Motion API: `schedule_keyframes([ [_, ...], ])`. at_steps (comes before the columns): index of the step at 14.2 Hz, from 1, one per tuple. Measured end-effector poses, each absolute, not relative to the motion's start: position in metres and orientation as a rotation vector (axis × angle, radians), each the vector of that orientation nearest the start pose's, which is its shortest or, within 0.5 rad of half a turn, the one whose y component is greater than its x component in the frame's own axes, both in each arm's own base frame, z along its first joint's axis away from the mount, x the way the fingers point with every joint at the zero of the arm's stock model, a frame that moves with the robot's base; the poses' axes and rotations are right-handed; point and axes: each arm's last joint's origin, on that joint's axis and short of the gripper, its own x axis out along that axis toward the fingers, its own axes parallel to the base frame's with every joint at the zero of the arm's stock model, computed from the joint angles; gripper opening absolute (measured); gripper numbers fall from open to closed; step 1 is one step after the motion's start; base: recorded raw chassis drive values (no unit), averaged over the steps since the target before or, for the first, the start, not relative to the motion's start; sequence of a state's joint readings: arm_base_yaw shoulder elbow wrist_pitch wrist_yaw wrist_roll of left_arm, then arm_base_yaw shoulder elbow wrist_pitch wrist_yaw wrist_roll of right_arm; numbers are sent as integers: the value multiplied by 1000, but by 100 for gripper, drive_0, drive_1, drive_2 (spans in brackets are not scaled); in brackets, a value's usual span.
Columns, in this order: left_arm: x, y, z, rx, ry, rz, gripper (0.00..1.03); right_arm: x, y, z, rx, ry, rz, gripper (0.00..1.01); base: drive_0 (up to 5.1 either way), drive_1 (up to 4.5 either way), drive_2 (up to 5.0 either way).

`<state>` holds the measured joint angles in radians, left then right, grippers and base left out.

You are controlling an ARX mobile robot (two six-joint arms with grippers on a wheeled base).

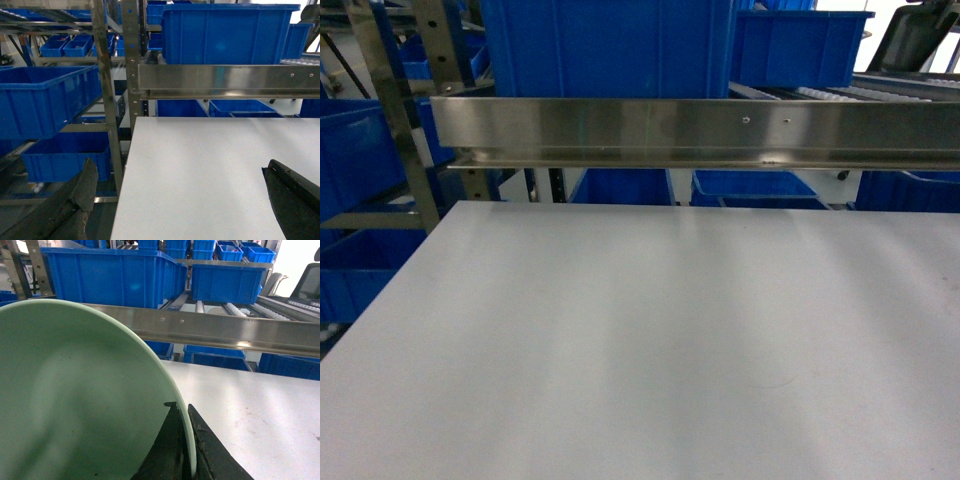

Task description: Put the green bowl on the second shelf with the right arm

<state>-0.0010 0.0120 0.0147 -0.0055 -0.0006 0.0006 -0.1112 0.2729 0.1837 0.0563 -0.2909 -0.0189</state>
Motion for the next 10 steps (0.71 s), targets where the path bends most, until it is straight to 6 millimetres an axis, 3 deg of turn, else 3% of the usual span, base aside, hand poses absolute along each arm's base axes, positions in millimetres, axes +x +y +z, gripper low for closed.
schedule_keyframes([
  [10, 98, 0, 167, 1, 3, 0, 98, 111, -4, 209, -12, 33, 181, 2, -492, 159, 320],
])
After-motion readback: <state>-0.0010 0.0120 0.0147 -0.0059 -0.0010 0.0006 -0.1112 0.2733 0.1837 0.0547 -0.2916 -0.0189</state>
